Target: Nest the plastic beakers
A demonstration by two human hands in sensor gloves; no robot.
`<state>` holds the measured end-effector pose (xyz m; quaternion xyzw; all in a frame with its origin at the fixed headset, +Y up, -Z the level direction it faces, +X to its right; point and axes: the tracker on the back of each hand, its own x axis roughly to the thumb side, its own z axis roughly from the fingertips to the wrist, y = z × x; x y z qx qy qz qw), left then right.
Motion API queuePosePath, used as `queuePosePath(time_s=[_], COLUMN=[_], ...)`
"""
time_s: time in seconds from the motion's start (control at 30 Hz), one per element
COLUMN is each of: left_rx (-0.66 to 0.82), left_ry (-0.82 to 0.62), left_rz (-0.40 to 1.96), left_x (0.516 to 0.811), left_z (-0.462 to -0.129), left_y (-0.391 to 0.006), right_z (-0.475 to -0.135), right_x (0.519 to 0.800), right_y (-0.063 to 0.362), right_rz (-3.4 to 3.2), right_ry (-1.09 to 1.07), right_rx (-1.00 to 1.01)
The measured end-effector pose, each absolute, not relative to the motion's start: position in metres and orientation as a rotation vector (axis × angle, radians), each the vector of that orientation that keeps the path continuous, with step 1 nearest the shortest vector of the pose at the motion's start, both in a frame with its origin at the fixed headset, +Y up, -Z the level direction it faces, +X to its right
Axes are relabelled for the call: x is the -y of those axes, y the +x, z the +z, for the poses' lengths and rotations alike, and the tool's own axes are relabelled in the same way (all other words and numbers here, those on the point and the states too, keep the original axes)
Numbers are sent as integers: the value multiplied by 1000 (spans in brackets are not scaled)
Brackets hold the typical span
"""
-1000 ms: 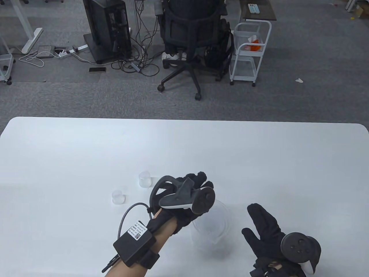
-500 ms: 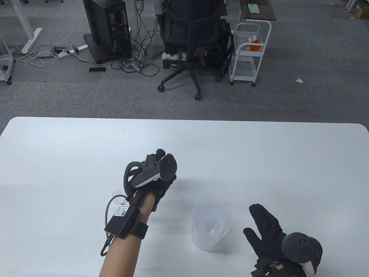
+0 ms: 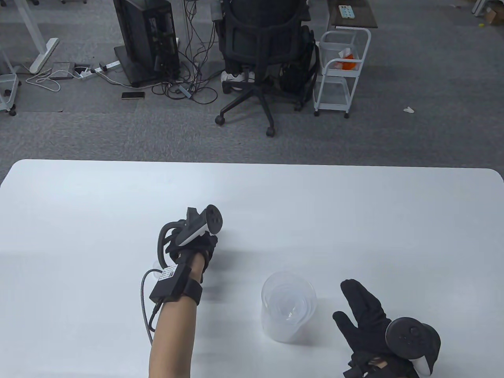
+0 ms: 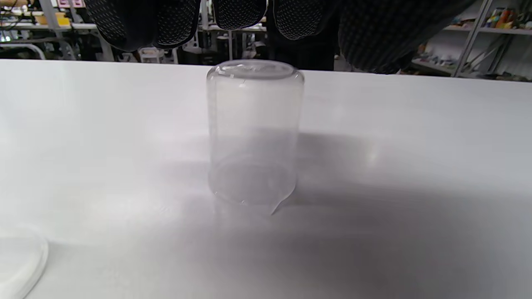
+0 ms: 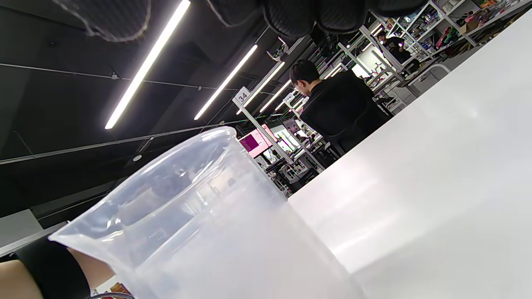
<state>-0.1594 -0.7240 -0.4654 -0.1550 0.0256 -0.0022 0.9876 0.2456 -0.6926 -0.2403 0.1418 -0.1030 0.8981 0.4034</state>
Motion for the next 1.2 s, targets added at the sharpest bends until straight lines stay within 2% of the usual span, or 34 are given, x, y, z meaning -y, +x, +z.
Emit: queuePosePath(time_s=[0.37,0.67,0.8,0.97,1.2], left_rx=[-39,-3,29,77,213], left_ry=[-303,-234,-182,-97,-4], left_rz=[-24,-8,63,277,571], left_x=[740,736,721,692,649], left_z=[-467,-459,-447,-422,-382], left_y=[-156,-151,-150,-149,-144], right_z=[-241,-242,-243,-245,-244], right_x=[694,694,696,694,674], right_y=[245,246,247,247,237], right_rz=[2269,2256,2261,2258,2280], right_ry=[351,334,300,274,350], right_rx=[251,254,288,342,422])
